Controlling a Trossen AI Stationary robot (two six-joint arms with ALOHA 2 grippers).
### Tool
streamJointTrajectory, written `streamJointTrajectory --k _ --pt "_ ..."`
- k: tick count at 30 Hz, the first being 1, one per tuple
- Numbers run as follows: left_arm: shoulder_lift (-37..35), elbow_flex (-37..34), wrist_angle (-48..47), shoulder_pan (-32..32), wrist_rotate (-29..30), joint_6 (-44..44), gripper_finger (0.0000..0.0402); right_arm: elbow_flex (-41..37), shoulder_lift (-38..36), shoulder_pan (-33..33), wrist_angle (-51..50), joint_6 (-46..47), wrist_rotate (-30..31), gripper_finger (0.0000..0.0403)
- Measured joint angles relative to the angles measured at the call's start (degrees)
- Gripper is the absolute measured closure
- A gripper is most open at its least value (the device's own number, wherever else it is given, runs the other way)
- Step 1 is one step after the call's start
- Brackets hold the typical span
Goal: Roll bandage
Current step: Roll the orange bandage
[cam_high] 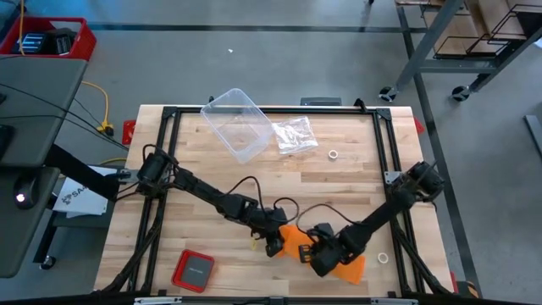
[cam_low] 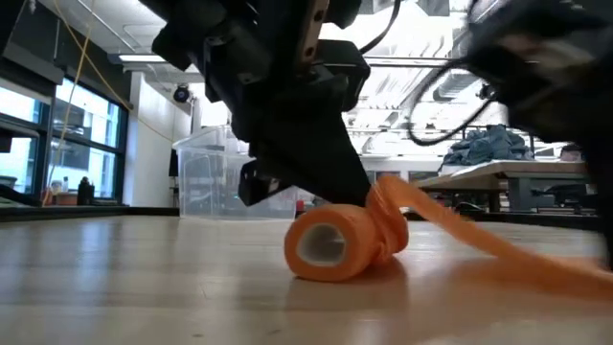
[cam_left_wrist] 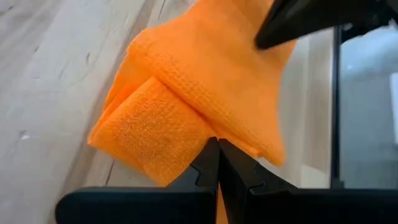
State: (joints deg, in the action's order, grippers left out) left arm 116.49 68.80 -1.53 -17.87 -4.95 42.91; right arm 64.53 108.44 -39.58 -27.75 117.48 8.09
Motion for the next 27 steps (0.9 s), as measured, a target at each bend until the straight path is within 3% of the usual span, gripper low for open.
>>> streamJointTrajectory --k 13,18,21,27 --pt "-0.1 0.0 -6.9 1.0 -1.7 -1.6 0.0401 0.2 -0.2 -7.6 -6.3 5.0 -13.6 0.0403" --pt "-0.9 0.0 -14.2 1.0 -1.7 -2.6 0.0402 0.2 -0.2 -8.0 -6.7 5.1 -15.1 0.0403" --pt "-1.9 -0.5 -21.8 1.2 1.8 -2.7 0.0401 0.2 -0.3 -8.0 -7.3 5.1 -15.6 0.0403" --pt "-5.1 -0.8 -25.3 2.0 4.1 -6.8 0.0401 0.3 -0.3 -7.7 -7.7 4.9 -15.3 0.0403"
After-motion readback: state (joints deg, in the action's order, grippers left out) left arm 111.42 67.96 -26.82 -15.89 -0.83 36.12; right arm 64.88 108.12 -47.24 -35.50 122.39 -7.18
